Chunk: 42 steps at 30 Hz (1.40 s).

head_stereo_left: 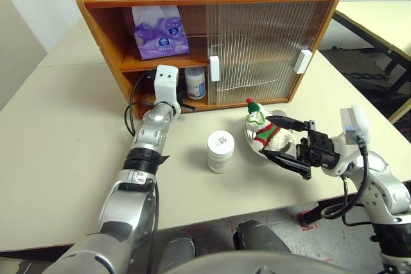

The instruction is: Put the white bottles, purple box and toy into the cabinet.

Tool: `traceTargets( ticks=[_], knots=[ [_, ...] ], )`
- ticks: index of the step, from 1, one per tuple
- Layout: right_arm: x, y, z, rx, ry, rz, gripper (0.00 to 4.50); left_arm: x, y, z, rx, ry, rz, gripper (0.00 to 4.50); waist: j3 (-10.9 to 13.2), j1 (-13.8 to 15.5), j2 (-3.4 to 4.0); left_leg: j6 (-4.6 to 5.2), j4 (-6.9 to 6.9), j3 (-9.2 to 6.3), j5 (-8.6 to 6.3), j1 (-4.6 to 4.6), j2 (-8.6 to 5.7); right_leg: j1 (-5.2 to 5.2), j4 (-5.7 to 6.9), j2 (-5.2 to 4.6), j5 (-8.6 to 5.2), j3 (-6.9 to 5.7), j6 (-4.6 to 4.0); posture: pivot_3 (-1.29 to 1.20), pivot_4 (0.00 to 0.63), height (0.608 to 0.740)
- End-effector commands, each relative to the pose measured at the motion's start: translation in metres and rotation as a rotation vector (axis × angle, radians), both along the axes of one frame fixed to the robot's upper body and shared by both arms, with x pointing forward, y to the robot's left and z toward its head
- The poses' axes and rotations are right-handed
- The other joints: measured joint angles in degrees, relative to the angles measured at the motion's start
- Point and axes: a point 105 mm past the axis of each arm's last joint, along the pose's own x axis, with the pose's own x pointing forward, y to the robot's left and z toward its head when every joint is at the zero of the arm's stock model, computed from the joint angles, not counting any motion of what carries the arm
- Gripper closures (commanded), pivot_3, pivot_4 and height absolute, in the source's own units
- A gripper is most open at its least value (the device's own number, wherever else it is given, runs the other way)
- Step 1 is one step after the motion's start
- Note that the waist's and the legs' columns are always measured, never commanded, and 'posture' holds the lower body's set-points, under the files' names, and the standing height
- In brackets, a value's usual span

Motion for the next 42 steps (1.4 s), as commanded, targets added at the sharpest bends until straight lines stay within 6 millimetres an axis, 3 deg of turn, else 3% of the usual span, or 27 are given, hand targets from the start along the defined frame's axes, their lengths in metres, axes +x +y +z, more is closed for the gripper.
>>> traceTargets(
  ticks=[1, 13, 20, 28, 34, 37, 39, 42],
  knots=[
    [-0.001, 0.002, 0.001, -0.002, -0.008, 0.010, 0.00, 0.002, -0.007, 0.000, -0.004, 0.004, -0.026, 4.46, 0.00, -0.03, 0.00, 0.00, 0.01, 0.00, 0.00, 0.00, 0.00, 0.00, 0.00, 0.00, 0.00, 0.00, 0.00, -0.24, 0.005, 0.740],
    [0.000, -0.002, 0.003, -0.007, -0.009, 0.011, 0.00, 0.005, -0.016, 0.003, -0.019, -0.004, -0.047, 4.46, 0.00, -0.03, 0.00, 0.02, 0.09, 0.00, 0.01, -0.01, -0.03, 0.05, 0.00, -0.01, 0.02, 0.00, 0.03, -0.25, 0.008, 0.740],
    [-0.004, 0.000, 0.000, -0.010, 0.000, 0.010, 0.00, -0.004, -0.008, -0.001, -0.023, -0.002, -0.047, 4.46, 0.00, -0.55, 0.00, 0.03, 0.11, 0.00, 0.01, -0.02, -0.05, 0.04, 0.00, -0.02, 0.01, 0.00, 0.04, -0.27, 0.013, 0.740],
    [-0.002, 0.000, 0.000, -0.009, -0.006, -0.002, 0.00, -0.029, 0.005, 0.001, -0.023, -0.007, -0.101, 4.46, 0.00, -2.16, 0.00, 0.04, 0.01, 0.00, -0.01, -0.09, -0.08, -0.04, -0.01, -0.02, -0.05, 0.00, 0.06, -0.28, 0.009, 0.740],
    [0.002, 0.000, 0.001, -0.005, -0.010, -0.005, 0.00, -0.051, 0.021, -0.013, 0.000, 0.049, -0.090, 4.46, -0.01, -2.45, 0.00, 0.03, -0.07, -0.01, -0.01, -0.08, -0.09, -0.06, -0.01, -0.02, -0.06, 0.00, 0.02, -0.23, 0.005, 0.740],
    [0.001, 0.000, 0.000, -0.006, -0.002, 0.009, 0.00, -0.063, 0.019, -0.012, -0.014, 0.036, -0.122, 4.46, -0.01, -2.26, 0.00, 0.03, -0.07, -0.01, -0.01, -0.08, -0.09, -0.07, -0.01, -0.03, -0.06, 0.00, 0.00, -0.21, 0.011, 0.740],
    [0.001, 0.000, 0.000, -0.005, -0.001, 0.013, 0.00, -0.074, 0.012, -0.013, -0.051, 0.029, -0.184, 4.26, -0.01, -2.00, 0.00, 0.02, -0.09, -0.01, -0.01, -0.07, -0.09, -0.07, 0.00, -0.03, -0.08, 0.00, -0.06, -0.21, 0.011, 0.740],
    [0.003, -0.002, 0.002, -0.008, -0.004, 0.014, 0.00, -0.089, 0.006, -0.009, -0.135, 0.003, -0.265, 3.48, -0.01, -1.77, 0.00, 0.00, -0.16, -0.02, -0.02, -0.04, -0.09, -0.09, 0.01, -0.04, 0.09, 0.00, -0.49, -0.21, 0.014, 0.740]
  ],
)
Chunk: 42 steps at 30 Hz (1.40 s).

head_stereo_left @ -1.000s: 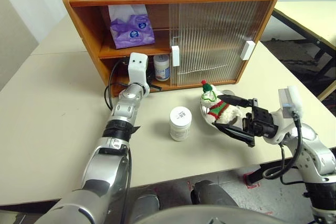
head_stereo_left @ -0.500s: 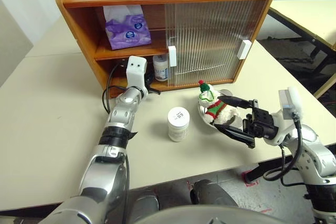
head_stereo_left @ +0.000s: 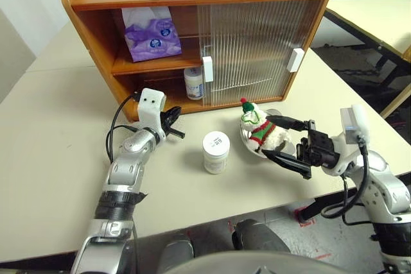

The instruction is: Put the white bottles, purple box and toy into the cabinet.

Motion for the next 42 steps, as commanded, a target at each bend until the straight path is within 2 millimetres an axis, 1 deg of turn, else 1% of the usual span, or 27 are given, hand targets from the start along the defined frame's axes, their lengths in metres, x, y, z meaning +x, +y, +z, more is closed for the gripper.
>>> traceTargets(
  ticks=[1, 3, 4, 5, 7, 8, 10, 13, 14, 17, 19, 21, 22, 23, 25, 28, 30, 33, 36, 39, 42],
  knots=[
    [0.002, -0.003, 0.002, -0.004, -0.001, 0.007, 0.00, -0.015, -0.009, 0.011, -0.081, -0.051, -0.111, 3.16, 0.00, 0.17, 0.00, -0.01, -0.03, -0.01, -0.01, -0.01, 0.00, -0.04, 0.01, -0.01, 0.03, 0.00, -0.09, -0.21, 0.014, 0.740],
    [0.002, -0.005, 0.002, -0.007, 0.000, 0.007, 0.00, -0.024, -0.009, 0.016, -0.091, -0.072, -0.183, 2.43, 0.00, 0.41, 0.00, -0.02, -0.06, -0.03, -0.01, -0.01, 0.00, -0.08, 0.05, -0.01, 0.06, 0.00, -0.23, -0.21, 0.016, 0.740],
    [0.002, -0.006, 0.002, -0.010, 0.000, 0.007, 0.00, -0.029, -0.006, 0.020, -0.101, -0.087, -0.223, 2.13, 0.00, 0.52, 0.00, -0.03, -0.07, -0.05, -0.01, -0.01, 0.00, -0.12, 0.08, -0.01, 0.07, 0.00, -0.27, -0.20, 0.016, 0.740],
    [0.002, -0.007, 0.002, -0.012, 0.001, 0.007, 0.00, -0.036, -0.002, 0.026, -0.115, -0.120, -0.288, 1.71, 0.00, 0.62, 0.00, -0.03, -0.10, -0.07, -0.01, 0.00, 0.00, -0.12, 0.09, -0.01, 0.07, -0.01, -0.30, -0.20, 0.016, 0.740],
    [0.002, -0.008, 0.001, -0.017, 0.001, 0.006, 0.00, -0.049, 0.014, 0.023, -0.135, -0.103, -0.363, 1.00, -0.02, 0.77, 0.02, -0.11, -0.16, -0.15, -0.05, 0.02, 0.01, -0.21, 0.17, -0.01, 0.05, -0.03, -0.41, -0.21, 0.012, 0.740],
    [0.003, -0.008, 0.000, -0.018, 0.001, 0.006, 0.00, -0.055, 0.020, 0.017, -0.109, -0.084, -0.411, 0.60, -0.05, 0.82, 0.08, -0.22, -0.19, -0.22, -0.11, 0.02, 0.03, -0.28, 0.19, -0.01, 0.07, -0.08, -0.52, -0.21, 0.012, 0.740],
    [0.004, -0.007, 0.000, -0.019, -0.001, 0.007, 0.00, -0.062, 0.031, 0.007, -0.077, -0.029, -0.456, 0.02, -0.19, 0.92, 0.29, -0.34, -0.22, -0.31, -0.19, 0.04, 0.08, -0.36, 0.21, -0.02, 0.08, -0.14, -0.63, -0.22, 0.010, 0.740],
    [0.006, -0.007, 0.001, -0.019, -0.009, 0.000, 0.00, -0.072, 0.040, 0.004, -0.047, 0.016, -0.552, 0.02, -0.25, 0.95, 0.38, -0.42, -0.21, -0.34, -0.24, -0.01, 0.24, -0.56, 0.21, -0.04, 0.15, -0.23, -0.77, -0.23, 0.007, 0.740],
    [0.007, -0.007, 0.001, -0.019, -0.011, -0.003, 0.00, -0.077, 0.040, 0.003, -0.035, 0.033, -0.597, 0.02, -0.25, 0.95, 0.38, -0.42, -0.21, -0.36, -0.24, -0.02, 0.29, -0.76, 0.21, -0.04, 0.16, -0.27, -0.81, -0.23, 0.005, 0.740],
    [0.008, -0.008, 0.000, -0.018, -0.011, -0.007, 0.00, -0.090, 0.038, -0.008, 0.019, 0.091, -0.721, 0.02, -0.38, 0.84, 0.56, -0.47, -0.23, -0.39, -0.27, -0.07, 0.33, -0.86, 0.20, -0.04, 0.20, -0.29, -0.90, -0.23, 0.002, 0.740],
    [0.008, -0.006, -0.001, -0.018, -0.009, -0.004, 0.00, -0.092, 0.029, -0.013, 0.002, 0.102, -0.774, 0.02, -0.54, 0.70, 0.81, -0.53, -0.22, -0.39, -0.34, -0.09, 0.33, -0.89, 0.19, -0.06, 0.18, -0.29, -0.93, -0.23, 0.002, 0.740],
    [0.007, -0.004, -0.001, -0.015, -0.011, 0.000, 0.00, -0.091, 0.011, -0.014, -0.040, 0.100, -0.819, 0.02, -0.57, 0.65, 0.86, -0.53, -0.23, -0.38, -0.35, -0.15, 0.33, -0.94, 0.19, -0.06, 0.17, -0.29, -0.94, -0.23, 0.000, 0.740],
    [0.007, -0.004, -0.001, -0.014, -0.012, 0.001, 0.00, -0.090, 0.005, -0.014, -0.051, 0.098, -0.830, 0.02, -0.58, 0.65, 0.86, -0.53, -0.23, -0.38, -0.35, -0.18, 0.33, -0.95, 0.19, -0.06, 0.17, -0.30, -0.94, -0.23, 0.000, 0.740],
    [0.008, -0.003, -0.001, -0.014, -0.013, 0.002, 0.00, -0.089, 0.001, -0.016, -0.048, 0.098, -0.840, 0.02, -0.58, 0.61, 0.86, -0.52, -0.22, -0.38, -0.35, -0.21, 0.33, -0.94, 0.20, -0.06, 0.17, -0.31, -0.94, -0.23, 0.000, 0.740],
    [0.008, -0.003, 0.000, -0.015, -0.018, 0.006, 0.00, -0.091, -0.008, -0.025, -0.014, 0.122, -0.881, 0.02, -0.66, 0.36, 0.86, -0.51, -0.20, -0.37, -0.34, -0.42, 0.33, -0.90, 0.23, -0.04, 0.18, -0.31, -0.94, -0.23, 0.000, 0.740],
    [0.007, -0.004, 0.000, -0.018, -0.021, 0.008, 0.00, -0.092, -0.016, -0.032, -0.005, 0.142, -0.918, 0.02, -0.73, 0.09, 0.94, -0.50, -0.19, -0.35, -0.32, -0.47, 0.34, -0.92, 0.21, -0.02, 0.19, -0.31, -0.91, -0.24, 0.000, 0.740],
    [0.008, -0.005, 0.000, -0.020, -0.022, 0.007, 0.00, -0.092, -0.023, -0.032, -0.029, 0.153, -0.940, 0.02, -0.73, -0.02, 0.93, -0.50, -0.19, -0.34, -0.32, -0.47, 0.34, -0.91, 0.21, -0.02, 0.17, -0.30, -0.88, -0.24, 0.000, 0.740],
    [0.008, -0.005, 0.000, -0.022, -0.023, 0.008, 0.00, -0.093, -0.032, -0.033, -0.018, 0.166, -0.981, 0.02, -0.74, -0.08, 0.92, -0.49, -0.19, -0.33, -0.31, -0.47, 0.34, -0.89, 0.21, -0.01, 0.14, -0.31, -0.84, -0.24, 0.000, 0.740],
    [0.009, -0.005, 0.000, -0.026, -0.024, 0.010, 0.00, -0.089, -0.042, -0.032, -0.037, 0.162, -0.993, 0.02, -0.74, -0.09, 0.92, -0.47, -0.16, -0.33, -0.30, -0.46, 0.33, -0.84, 0.21, -0.01, 0.14, -0.31, -0.83, -0.24, 0.000, 0.740],
    [0.010, -0.005, 0.000, -0.027, -0.025, 0.010, 0.00, -0.088, -0.048, -0.031, -0.047, 0.159, -1.000, 0.02, -0.75, -0.08, 0.91, -0.45, -0.11, -0.33, -0.28, -0.45, 0.31, -0.78, 0.21, -0.02, 0.13, -0.30, -0.81, -0.24, 0.000, 0.740],
    [0.009, -0.002, -0.001, -0.026, -0.023, 0.014, 0.00, -0.087, -0.065, -0.035, -0.078, 0.158, -1.023, 0.02, -0.77, -0.07, 0.92, -0.45, -0.12, -0.33, -0.28, -0.44, 0.32, -0.76, 0.21, -0.02, 0.13, -0.30, -0.79, -0.24, 0.002, 0.740]
  ],
)
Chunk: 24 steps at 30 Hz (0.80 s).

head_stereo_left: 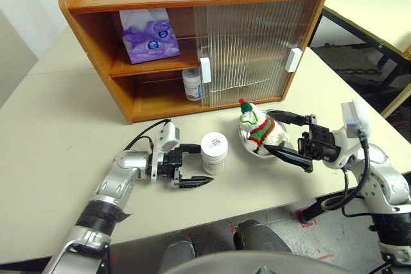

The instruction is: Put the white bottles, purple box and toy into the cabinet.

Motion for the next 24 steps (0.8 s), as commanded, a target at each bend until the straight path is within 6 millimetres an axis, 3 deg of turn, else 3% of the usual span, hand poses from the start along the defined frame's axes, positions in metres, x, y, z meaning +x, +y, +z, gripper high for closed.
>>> traceTargets(
  ticks=[1, 3, 7, 8, 16, 19, 24],
  knots=[
    [-0.001, 0.004, -0.003, -0.012, 0.001, 0.008, 0.00, -0.002, -0.018, -0.008, 0.001, 0.024, -0.036, 0.02, -0.01, 0.03, 0.02, 0.00, 0.01, 0.00, 0.00, 0.00, -0.01, 0.02, -0.01, 0.00, -0.02, 0.00, 0.03, -0.25, 0.004, 0.740],
    [-0.002, 0.004, -0.003, -0.010, 0.004, 0.006, 0.00, -0.004, -0.020, -0.015, 0.023, 0.034, -0.043, 0.20, -0.01, 0.01, 0.01, 0.00, 0.02, 0.00, 0.00, 0.00, -0.01, 0.05, -0.01, 0.00, -0.05, 0.01, 0.09, -0.25, 0.006, 0.740],
    [-0.004, 0.004, -0.004, -0.011, 0.008, 0.000, 0.00, -0.006, -0.020, -0.023, 0.061, 0.050, -0.045, 1.31, -0.03, -0.01, 0.03, 0.03, 0.00, 0.00, -0.01, 0.02, -0.01, 0.14, -0.04, 0.00, -0.15, 0.01, 0.22, -0.25, 0.008, 0.740],
    [-0.004, 0.004, -0.004, -0.012, 0.008, 0.000, 0.00, -0.006, -0.020, -0.023, 0.064, 0.047, -0.045, 1.37, -0.04, 0.00, 0.03, 0.04, 0.01, 0.00, -0.02, 0.04, -0.02, 0.17, -0.05, 0.01, -0.18, 0.01, 0.25, -0.25, 0.008, 0.740],
    [-0.004, 0.003, -0.003, -0.011, 0.007, 0.000, 0.00, 0.009, -0.012, -0.014, 0.031, -0.017, 0.087, 1.37, -0.04, -0.01, 0.03, 0.07, 0.01, 0.00, -0.04, 0.11, -0.06, 0.30, -0.08, 0.00, -0.30, 0.06, 0.41, -0.25, 0.008, 0.740],
    [-0.004, 0.003, -0.004, -0.011, 0.009, 0.004, 0.00, 0.030, 0.004, -0.003, 0.005, -0.090, 0.255, 1.37, -0.01, -0.05, -0.01, 0.06, 0.01, 0.00, -0.04, 0.23, -0.06, 0.39, -0.08, 0.00, -0.46, 0.06, 0.70, -0.24, 0.007, 0.740],
    [-0.006, 0.004, -0.007, -0.020, 0.014, 0.016, 0.00, 0.047, 0.026, 0.005, 0.002, -0.140, 0.438, 1.37, 0.07, -0.34, -0.13, 0.08, -0.04, 0.00, 0.08, 0.33, -0.07, 0.40, -0.04, 0.02, -0.36, 0.02, 0.68, -0.24, 0.009, 0.740]
  ],
)
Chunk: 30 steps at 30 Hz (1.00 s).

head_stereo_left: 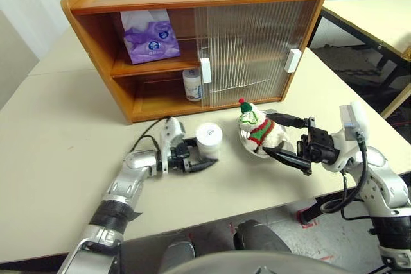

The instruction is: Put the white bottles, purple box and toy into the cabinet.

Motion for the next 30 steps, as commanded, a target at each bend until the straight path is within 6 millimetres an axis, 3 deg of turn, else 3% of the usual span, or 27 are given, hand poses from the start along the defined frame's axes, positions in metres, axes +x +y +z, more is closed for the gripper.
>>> traceTargets(
  ticks=[1, 11, 21, 30],
  knots=[
    [-0.002, 0.003, -0.003, -0.020, -0.004, 0.019, 0.00, 0.013, 0.013, 0.009, -0.011, -0.048, 0.122, 1.37, 0.00, -0.07, 0.00, 0.00, 0.01, 0.01, 0.00, 0.00, -0.01, 0.01, -0.01, 0.00, 0.00, 0.00, 0.00, -0.24, 0.009, 0.740],
    [-0.002, 0.008, -0.004, -0.018, -0.005, 0.026, 0.00, 0.050, 0.045, 0.043, -0.069, -0.183, 0.483, 1.37, 0.09, 0.02, -0.15, -0.02, -0.04, 0.03, 0.00, -0.13, -0.05, -0.04, -0.04, 0.00, 0.11, 0.02, -0.42, -0.23, 0.013, 0.740],
    [-0.002, 0.006, -0.005, -0.023, -0.004, 0.023, 0.00, 0.070, 0.055, 0.039, 0.027, -0.163, 0.680, 1.37, 0.21, 0.11, -0.33, -0.01, -0.02, 0.03, -0.01, -0.13, -0.19, 0.06, -0.09, 0.00, -0.06, 0.10, -0.14, -0.23, 0.011, 0.740],
    [-0.002, 0.006, -0.005, -0.024, -0.004, 0.026, 0.00, 0.097, 0.045, 0.044, -0.013, -0.133, 0.825, 1.37, 0.35, 0.43, -0.59, 0.00, 0.08, 0.02, -0.01, -0.03, -0.28, 0.25, -0.10, -0.02, -0.02, 0.15, -0.05, -0.24, 0.003, 0.740]
  ],
)
